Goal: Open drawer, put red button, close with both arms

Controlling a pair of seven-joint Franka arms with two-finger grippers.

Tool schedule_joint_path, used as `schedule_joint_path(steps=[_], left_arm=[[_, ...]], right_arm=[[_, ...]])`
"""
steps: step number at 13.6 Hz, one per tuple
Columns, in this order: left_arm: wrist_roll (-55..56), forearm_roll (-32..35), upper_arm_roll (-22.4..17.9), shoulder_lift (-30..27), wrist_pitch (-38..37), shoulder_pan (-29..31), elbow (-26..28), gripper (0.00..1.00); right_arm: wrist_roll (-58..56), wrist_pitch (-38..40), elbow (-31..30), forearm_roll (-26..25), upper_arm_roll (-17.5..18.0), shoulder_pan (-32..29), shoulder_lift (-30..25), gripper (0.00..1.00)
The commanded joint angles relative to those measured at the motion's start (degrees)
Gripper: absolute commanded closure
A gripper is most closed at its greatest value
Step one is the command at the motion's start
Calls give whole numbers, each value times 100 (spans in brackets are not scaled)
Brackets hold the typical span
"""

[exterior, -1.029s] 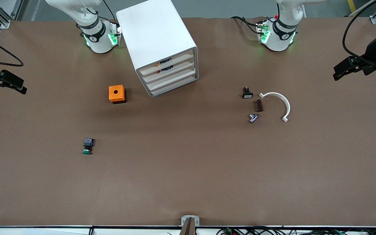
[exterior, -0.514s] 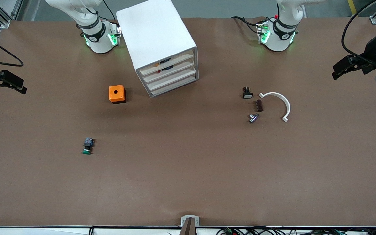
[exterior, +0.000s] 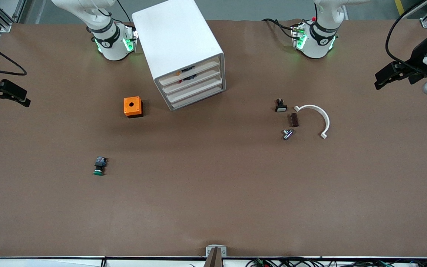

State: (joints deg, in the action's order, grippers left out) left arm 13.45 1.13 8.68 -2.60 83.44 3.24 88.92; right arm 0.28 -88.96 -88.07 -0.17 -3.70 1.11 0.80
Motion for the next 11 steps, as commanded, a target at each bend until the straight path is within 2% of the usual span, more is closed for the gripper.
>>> schedule_joint_path(steps=[1,11], left_arm=[[-350,19,38,-179,14,45,143,0],[-536,80,38,-12,5,45,-85,0]], right_arm=[[-19,54,62,-62,53,-41,-9,0],[-19,54,62,-62,62,-41,-9,0]])
